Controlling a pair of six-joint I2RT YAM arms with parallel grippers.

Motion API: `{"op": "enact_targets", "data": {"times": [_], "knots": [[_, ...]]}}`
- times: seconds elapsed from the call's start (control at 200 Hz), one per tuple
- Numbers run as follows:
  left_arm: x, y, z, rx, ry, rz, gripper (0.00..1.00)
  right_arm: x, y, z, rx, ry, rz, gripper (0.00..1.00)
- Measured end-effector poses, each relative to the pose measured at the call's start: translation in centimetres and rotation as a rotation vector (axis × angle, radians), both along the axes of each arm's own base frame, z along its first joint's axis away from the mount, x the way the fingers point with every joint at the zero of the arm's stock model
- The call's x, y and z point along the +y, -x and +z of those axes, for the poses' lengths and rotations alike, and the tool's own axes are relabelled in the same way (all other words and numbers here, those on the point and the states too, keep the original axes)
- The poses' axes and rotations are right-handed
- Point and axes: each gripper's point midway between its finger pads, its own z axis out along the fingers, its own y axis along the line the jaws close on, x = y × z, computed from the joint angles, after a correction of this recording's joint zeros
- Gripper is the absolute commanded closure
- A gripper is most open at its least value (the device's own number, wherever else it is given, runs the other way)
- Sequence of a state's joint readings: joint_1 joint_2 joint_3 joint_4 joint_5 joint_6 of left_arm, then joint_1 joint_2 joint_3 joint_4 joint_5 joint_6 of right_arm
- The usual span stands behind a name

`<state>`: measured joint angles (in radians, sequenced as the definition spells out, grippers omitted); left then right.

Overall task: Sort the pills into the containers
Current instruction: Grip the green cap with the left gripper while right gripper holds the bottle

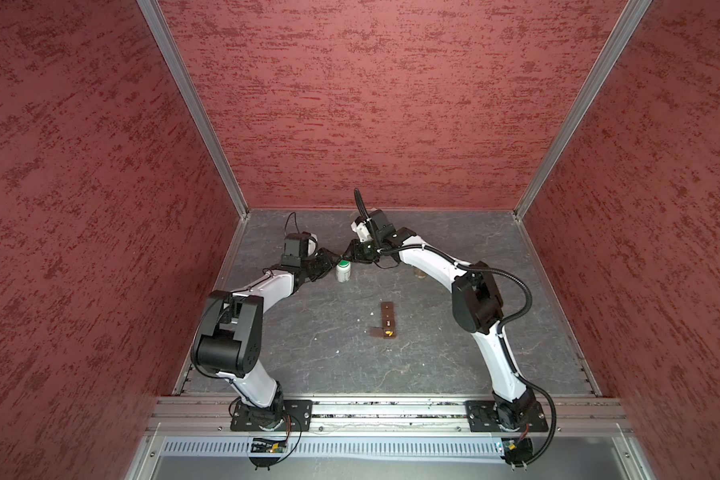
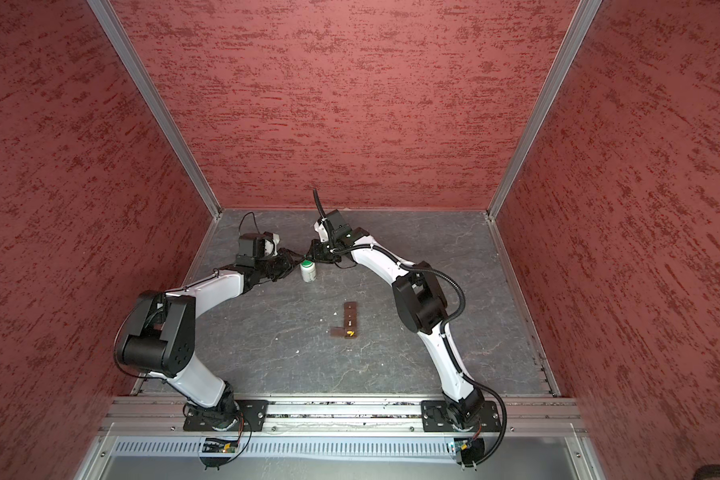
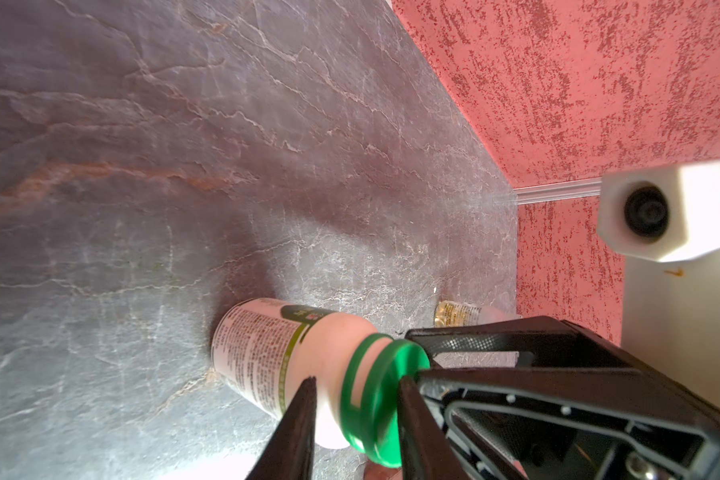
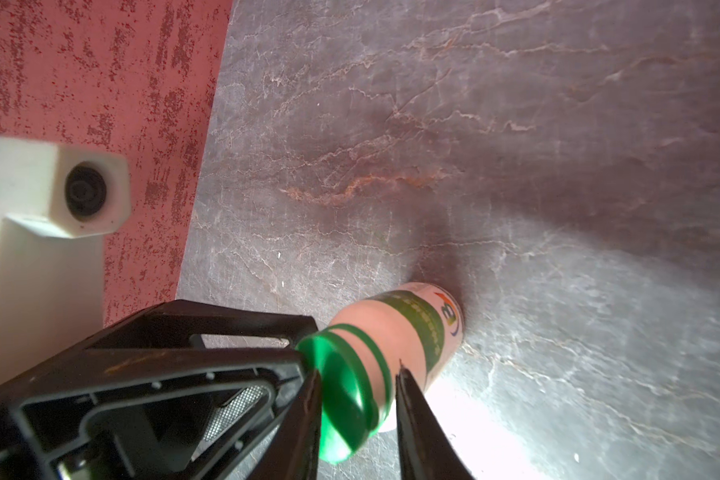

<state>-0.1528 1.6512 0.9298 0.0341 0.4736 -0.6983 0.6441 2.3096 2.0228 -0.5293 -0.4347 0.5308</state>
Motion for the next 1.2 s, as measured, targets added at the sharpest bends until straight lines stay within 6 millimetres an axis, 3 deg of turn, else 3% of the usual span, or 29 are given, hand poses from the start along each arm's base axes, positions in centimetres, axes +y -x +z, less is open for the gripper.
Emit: {"op": "enact_targets", "data": {"times": [0.271, 0.391, 0.746, 0.987, 1.202], "knots": [[0.0, 0.1, -0.1, -0.004, -0.014, -0.014, 0.68, -0.1, 0.3, -0.2, 0.017, 0.002, 0.007, 0.67], [0.0, 0.2, -0.1, -0.001, -0.017, -0.017, 0.62, -0.3, 0.3, -0.3, 0.028, 0.003, 0.004, 0.62], [0.0, 0.7, -0.2, 0.016, -0.007, -0.036, 0.63, -0.5, 0.5, -0.4, 0.057, 0.0, -0.004, 0.63], [-0.2, 1.2, 0.0, 0.029, 0.0, -0.052, 0.59, -0.7, 0.5, -0.5, 0.079, 0.001, -0.02, 0.49], [-0.2, 1.3, 0.6, 0.018, 0.012, -0.06, 0.6, -1.0, 1.0, -0.7, 0.106, -0.004, -0.04, 0.55]]}}
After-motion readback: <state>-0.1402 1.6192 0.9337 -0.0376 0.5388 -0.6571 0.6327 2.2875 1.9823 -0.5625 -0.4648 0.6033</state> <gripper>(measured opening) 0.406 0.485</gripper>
